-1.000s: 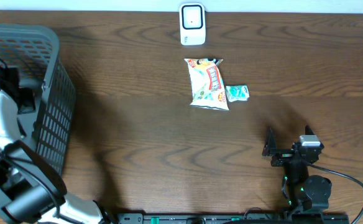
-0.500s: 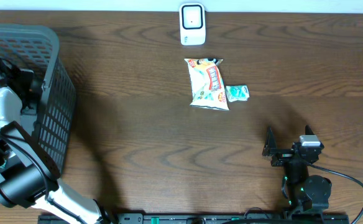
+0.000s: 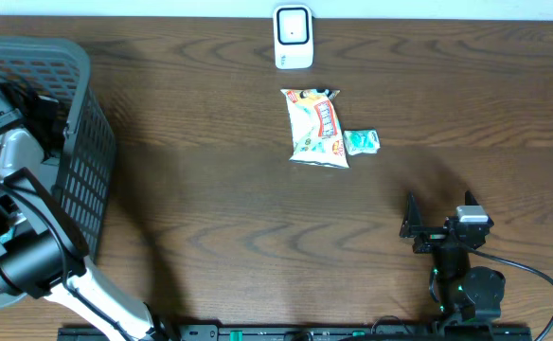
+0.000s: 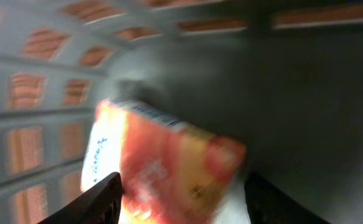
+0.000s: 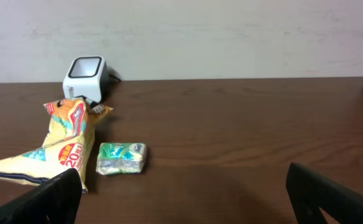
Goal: Scan the item barcode
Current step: 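Reach into the basket and grasp the orange Kleenex pack with left gripper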
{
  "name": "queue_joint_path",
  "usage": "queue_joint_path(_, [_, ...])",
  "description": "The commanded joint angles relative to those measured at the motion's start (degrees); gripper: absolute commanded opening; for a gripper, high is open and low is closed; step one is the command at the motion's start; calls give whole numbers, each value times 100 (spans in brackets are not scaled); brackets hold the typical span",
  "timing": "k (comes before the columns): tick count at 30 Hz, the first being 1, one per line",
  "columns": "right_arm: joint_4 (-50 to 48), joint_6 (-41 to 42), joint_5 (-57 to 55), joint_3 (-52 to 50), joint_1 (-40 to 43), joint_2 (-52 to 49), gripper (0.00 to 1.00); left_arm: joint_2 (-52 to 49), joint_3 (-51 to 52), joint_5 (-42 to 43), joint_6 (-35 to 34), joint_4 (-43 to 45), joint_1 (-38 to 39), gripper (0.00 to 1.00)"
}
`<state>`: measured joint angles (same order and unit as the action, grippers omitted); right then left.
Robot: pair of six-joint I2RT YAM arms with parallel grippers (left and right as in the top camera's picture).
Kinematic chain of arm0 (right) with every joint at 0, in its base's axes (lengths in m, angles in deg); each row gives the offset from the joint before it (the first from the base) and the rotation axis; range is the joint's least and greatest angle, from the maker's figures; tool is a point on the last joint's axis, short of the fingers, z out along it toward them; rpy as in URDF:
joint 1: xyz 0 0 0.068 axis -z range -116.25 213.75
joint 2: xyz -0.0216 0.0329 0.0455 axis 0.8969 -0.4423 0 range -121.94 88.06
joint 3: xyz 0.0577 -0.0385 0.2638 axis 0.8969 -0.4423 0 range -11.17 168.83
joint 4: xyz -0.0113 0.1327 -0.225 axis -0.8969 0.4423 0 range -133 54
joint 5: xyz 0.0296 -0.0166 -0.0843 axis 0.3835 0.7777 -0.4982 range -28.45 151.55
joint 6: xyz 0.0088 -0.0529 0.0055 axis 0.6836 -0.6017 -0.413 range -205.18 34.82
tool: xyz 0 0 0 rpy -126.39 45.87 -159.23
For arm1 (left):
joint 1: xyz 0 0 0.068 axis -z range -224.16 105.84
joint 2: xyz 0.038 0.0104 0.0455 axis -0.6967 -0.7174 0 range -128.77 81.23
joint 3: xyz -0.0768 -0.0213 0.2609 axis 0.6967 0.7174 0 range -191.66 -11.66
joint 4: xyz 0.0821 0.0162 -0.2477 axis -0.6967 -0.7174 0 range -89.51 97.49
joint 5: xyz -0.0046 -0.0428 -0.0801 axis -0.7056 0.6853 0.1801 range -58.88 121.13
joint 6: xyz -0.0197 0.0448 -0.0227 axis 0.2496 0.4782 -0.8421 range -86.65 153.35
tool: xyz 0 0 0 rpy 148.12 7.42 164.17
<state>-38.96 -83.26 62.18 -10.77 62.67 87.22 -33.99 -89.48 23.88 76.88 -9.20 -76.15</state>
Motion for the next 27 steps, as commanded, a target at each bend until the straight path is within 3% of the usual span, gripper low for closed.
queue_joint_path(1, [26, 37, -7, -11, 24, 20, 99, -278, -2, 59, 37, 101, 48, 54])
queue_joint_path(8, [26, 37, -9, -11, 24, 20, 99, -275, -2, 55, 33, 96, 46, 8])
queue_joint_path(16, [26, 37, -9, -9, 24, 20, 99, 140, -4, -592, -424, -74, 199, 7])
queue_joint_path(21, [26, 39, -9, -11, 24, 20, 99, 1390, -9, -588, -1342, 39, 391, 7])
queue_joint_path(27, [26, 39, -9, -9, 24, 20, 99, 2966, -9, -586, -1770, 85, 514, 7])
